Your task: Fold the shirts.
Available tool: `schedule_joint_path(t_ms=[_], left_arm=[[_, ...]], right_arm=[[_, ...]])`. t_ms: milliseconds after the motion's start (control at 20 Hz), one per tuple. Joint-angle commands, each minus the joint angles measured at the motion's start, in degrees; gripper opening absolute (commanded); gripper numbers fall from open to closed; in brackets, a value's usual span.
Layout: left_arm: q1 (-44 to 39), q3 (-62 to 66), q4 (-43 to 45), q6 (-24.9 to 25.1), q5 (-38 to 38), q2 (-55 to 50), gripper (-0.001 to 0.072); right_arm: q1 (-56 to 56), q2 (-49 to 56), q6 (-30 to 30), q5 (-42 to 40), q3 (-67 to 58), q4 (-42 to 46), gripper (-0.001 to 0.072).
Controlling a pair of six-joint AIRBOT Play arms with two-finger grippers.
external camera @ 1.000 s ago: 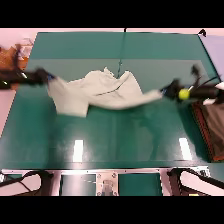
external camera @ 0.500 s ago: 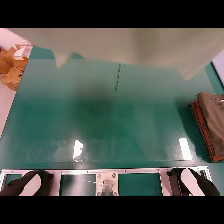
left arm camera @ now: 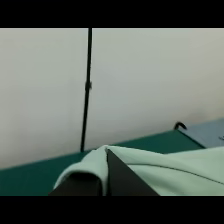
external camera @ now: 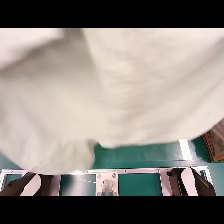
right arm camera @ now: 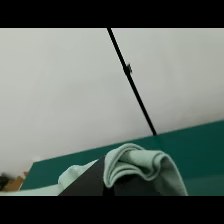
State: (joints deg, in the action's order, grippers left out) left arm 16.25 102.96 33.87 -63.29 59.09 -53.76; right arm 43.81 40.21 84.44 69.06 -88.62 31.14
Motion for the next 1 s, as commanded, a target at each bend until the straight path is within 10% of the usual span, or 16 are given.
schedule_joint_path(t_ms=[0,300,550,600,650,700,850,900,950], left_arm=[[-3.4,-15.0,-4.9,5.2,1.2,-5.8,0.0024],[-14.1,-24.7,-4.9,10.0,-14.1,-32.3,0.0025],[-14.4,-21.7,-12.8,11.3,-21.3,-48.3,0.0026],[-14.4,-20.7,-13.2,12.0,-21.2,-49.4,0.0113],[-14.1,-19.8,-13.3,11.9,-21.4,-49.6,0.0520],[-13.4,-18.7,-13.3,11.0,-20.9,-49.4,0.0707],[-7.3,-11.2,-13.2,8.0,-5.6,-49.3,0.0699],[-4.9,-9.0,-13.0,6.2,1.1,-49.3,0.0557],[-2.4,-7.1,-13.0,4.9,8.9,-49.3,0.0091]], right_arm=[[-6.7,1.4,-8.3,-7.9,22.6,-1.1,0.0019],[-25.2,26.4,-18.3,-37.9,44.6,-1.4,0.0019],[-26.6,54.0,-22.1,-33.8,27.7,-7.1,0.0020],[-26.6,56.8,-22.1,-31.7,23.4,-7.0,0.0047],[-26.2,58.2,-22.1,-29.8,20.1,-6.9,0.0209],[-25.3,58.5,-22.1,-27.7,17.4,-6.9,0.0321],[-19.4,56.8,-21.6,-15.0,11.6,-6.9,0.0318],[-16.9,55.7,-21.5,-9.1,11.0,-6.9,0.0195],[-14.6,54.6,-21.0,-3.6,11.1,-6.7,0.0041]])
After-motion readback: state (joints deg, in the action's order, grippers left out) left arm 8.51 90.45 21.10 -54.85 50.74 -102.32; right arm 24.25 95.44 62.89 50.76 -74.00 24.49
